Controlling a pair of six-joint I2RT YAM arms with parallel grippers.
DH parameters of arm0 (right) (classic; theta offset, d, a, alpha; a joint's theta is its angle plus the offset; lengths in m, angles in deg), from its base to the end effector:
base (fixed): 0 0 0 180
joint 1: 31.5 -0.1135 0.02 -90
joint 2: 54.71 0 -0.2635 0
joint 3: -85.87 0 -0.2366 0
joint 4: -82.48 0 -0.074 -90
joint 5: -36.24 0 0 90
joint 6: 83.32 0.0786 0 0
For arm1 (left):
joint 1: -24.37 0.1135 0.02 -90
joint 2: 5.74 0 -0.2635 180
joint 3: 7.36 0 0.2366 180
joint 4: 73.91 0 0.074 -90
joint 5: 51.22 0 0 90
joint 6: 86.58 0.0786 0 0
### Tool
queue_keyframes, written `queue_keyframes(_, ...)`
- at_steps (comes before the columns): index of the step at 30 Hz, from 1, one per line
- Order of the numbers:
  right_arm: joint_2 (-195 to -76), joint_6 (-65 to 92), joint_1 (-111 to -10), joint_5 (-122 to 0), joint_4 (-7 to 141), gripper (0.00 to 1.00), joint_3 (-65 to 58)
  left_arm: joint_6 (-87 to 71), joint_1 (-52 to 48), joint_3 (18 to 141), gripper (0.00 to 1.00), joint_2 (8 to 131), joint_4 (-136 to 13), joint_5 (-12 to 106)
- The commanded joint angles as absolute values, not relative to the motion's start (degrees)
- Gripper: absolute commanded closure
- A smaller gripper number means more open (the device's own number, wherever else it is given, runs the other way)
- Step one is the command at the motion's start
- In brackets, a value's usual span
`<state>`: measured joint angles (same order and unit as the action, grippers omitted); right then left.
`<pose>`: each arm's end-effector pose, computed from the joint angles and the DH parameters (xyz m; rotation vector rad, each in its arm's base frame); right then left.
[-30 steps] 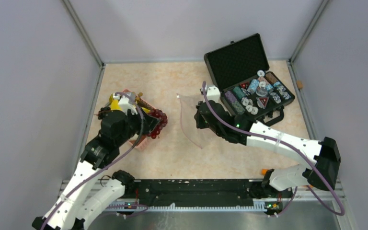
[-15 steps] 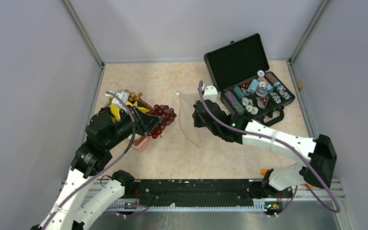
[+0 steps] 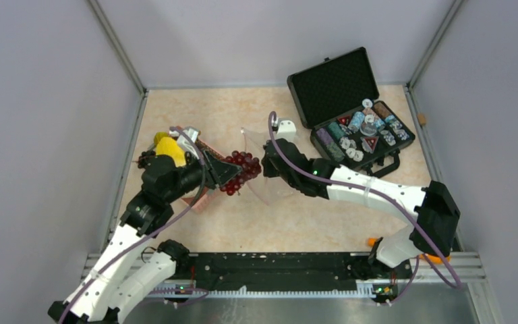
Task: Place the food in the zip-top bag and seal the zipper
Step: Place the fake fruit in the zipper food storage bag.
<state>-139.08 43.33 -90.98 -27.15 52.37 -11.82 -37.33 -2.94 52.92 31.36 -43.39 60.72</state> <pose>0.2095 0.2860 0.2904 -0.1462 2.1055 0.5292 0.1403 -0.1055 0.3468 0.0950 1.8405 -1.1860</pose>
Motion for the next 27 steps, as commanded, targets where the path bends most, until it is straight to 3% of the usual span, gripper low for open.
queue_keyframes(1,-136.8,44.3,-90.6,-27.9,54.8,1.00,-11.1,-39.8,-2.9,50.2,1.00,34.1,-52.0,61.4)
queue_keyframes(15,-133.6,41.7,-90.8,-34.0,56.1,1.00,-13.1,-43.1,-2.9,46.8,1.00,37.6,-52.4,53.1)
queue_keyframes(18,-134.3,40.1,-92.3,-30.8,54.8,1.00,-12.2,-45.4,-2.9,47.0,1.00,38.1,-51.8,51.6)
queue_keyframes(27,-136.1,39.5,-94.0,-31.7,59.2,1.00,-13.3,-48.4,-2.9,47.2,1.00,41.3,-56.4,55.3)
